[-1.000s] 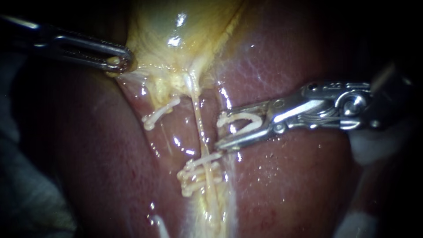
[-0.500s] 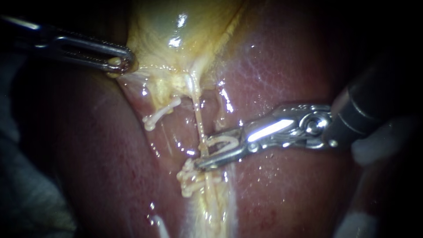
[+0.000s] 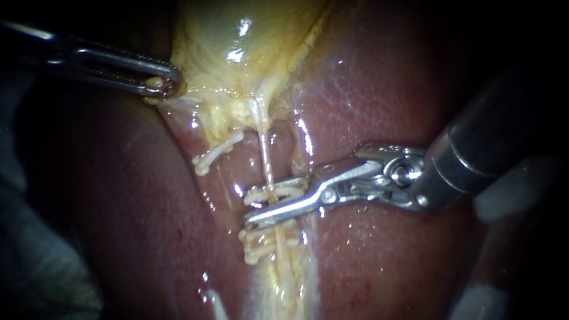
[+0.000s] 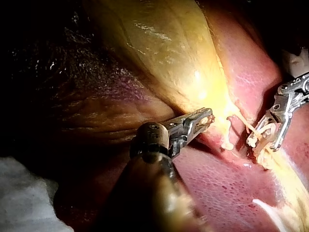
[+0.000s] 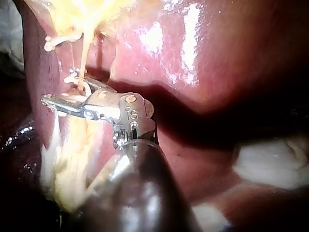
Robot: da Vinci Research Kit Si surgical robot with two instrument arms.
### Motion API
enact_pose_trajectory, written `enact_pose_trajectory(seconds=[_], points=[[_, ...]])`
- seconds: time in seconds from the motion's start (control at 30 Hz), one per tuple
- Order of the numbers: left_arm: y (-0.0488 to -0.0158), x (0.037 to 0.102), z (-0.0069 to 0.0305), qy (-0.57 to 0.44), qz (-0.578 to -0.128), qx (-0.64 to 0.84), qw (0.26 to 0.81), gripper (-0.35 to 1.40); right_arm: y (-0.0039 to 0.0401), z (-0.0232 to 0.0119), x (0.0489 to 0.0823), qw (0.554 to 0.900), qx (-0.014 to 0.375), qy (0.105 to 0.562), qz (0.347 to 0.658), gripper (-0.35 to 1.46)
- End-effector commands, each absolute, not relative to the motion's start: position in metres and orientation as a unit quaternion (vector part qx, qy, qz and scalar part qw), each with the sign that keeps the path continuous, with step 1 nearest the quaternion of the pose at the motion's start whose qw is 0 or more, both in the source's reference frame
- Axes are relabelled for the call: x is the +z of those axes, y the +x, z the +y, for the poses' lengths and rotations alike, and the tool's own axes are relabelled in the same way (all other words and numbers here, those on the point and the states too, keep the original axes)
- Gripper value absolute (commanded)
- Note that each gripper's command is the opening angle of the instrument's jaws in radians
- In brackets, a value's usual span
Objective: Clipping second clip right tube
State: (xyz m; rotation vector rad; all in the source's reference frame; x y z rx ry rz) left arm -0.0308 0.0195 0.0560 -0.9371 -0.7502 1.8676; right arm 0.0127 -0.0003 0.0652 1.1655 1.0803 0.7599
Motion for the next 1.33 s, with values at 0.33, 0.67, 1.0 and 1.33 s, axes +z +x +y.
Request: enact_pose_trajectory(seconds=[0.33, 0.67, 1.0, 1.33], points=[[-0.0308, 0.0560, 0.0195, -0.378, -0.303, 0.754, 0.445, -0.35, 0.0127, -0.0002, 0.0631, 0.608, 0.318, 0.541, 0.486, 0.38], [-0.0308, 0.0560, 0.0195, -0.378, -0.302, 0.753, 0.445, -0.35, 0.0119, 0.0001, 0.0627, 0.607, 0.318, 0.543, 0.485, -0.15], [-0.0309, 0.0560, 0.0195, -0.378, -0.302, 0.753, 0.445, -0.35, 0.0116, 0.0000, 0.0623, 0.600, 0.328, 0.552, 0.476, -0.35], [-0.0310, 0.0560, 0.0195, -0.378, -0.302, 0.753, 0.445, -0.35, 0.0116, -0.0001, 0.0624, 0.601, 0.328, 0.552, 0.476, -0.35]])
